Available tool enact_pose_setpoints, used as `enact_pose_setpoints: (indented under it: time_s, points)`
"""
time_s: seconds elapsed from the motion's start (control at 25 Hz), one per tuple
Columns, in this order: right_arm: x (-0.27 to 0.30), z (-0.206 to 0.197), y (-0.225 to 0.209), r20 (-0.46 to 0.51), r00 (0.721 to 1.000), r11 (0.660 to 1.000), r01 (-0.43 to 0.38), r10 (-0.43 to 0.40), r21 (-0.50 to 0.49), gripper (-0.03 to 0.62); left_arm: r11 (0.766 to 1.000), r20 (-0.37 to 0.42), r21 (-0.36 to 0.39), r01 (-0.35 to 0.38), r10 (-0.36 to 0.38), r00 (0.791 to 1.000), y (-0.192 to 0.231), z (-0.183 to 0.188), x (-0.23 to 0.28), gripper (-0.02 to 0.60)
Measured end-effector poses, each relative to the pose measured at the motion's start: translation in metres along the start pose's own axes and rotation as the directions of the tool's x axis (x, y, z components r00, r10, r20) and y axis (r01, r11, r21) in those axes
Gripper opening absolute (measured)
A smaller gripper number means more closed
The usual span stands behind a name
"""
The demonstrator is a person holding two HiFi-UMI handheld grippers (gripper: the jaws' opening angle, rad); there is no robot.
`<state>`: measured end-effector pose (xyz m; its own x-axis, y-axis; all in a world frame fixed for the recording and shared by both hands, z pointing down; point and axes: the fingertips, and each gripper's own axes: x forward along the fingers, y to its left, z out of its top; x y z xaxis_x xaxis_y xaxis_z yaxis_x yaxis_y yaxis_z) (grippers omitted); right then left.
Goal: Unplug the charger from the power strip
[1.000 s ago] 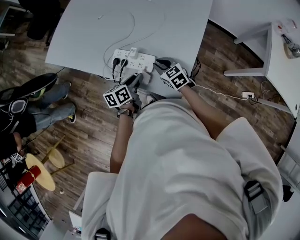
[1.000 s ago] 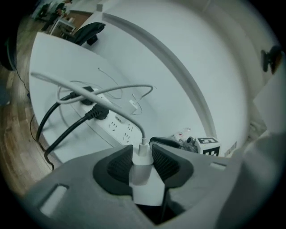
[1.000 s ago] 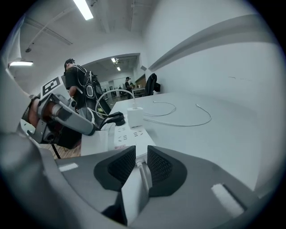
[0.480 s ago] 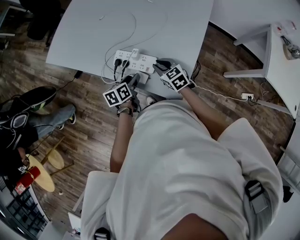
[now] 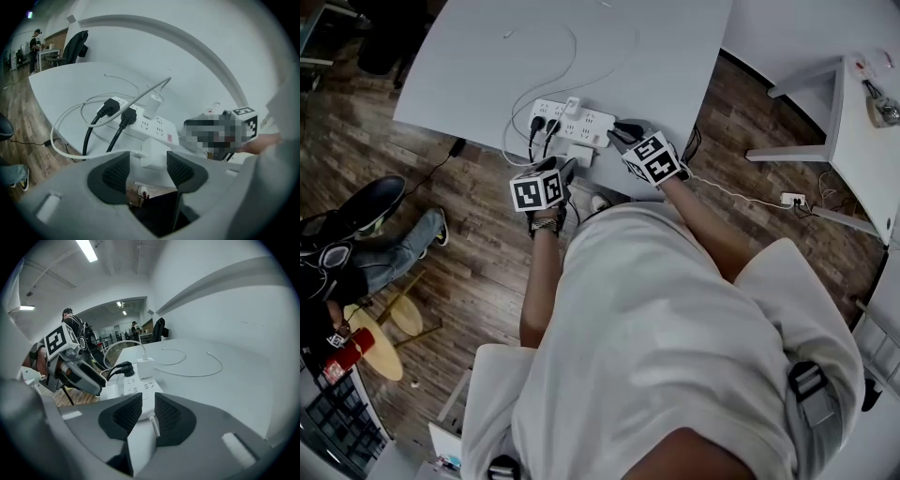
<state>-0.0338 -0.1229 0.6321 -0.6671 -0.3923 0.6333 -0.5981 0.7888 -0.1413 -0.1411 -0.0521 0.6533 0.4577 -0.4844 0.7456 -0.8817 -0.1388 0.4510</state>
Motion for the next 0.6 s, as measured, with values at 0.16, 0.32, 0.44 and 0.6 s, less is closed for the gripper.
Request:
enact_pose_setpoints:
  time_s: [0.16,0.32,0.44,0.6]
  points:
    - [-0.008,0.004,-0.002,0.023,1.000,1.000,0.004,-0.004,0.014,0.084,0.999,0.069,0.024,-0.028,0.026,0.997,0.001,0.006,-0.015,0.242]
    - [-0.019,0.022,-0.007,0.079,0.996,0.999,0.027,-0.030,0.031,0.081,0.994,0.182,0.093,-0.060,0.042,0.982,-0.006,0.029,-0.034,0.215]
    - [-0.034,0.049,-0.014,0.154,0.986,0.998,0.059,-0.064,0.034,0.061,0.980,0.280,0.179,-0.091,0.038,0.959,-0.018,0.055,-0.051,0.114]
    - [-0.059,0.089,-0.023,0.261,0.959,0.994,0.106,-0.112,0.038,0.031,0.959,0.394,0.250,-0.132,0.024,0.919,-0.035,0.091,-0.077,0.049]
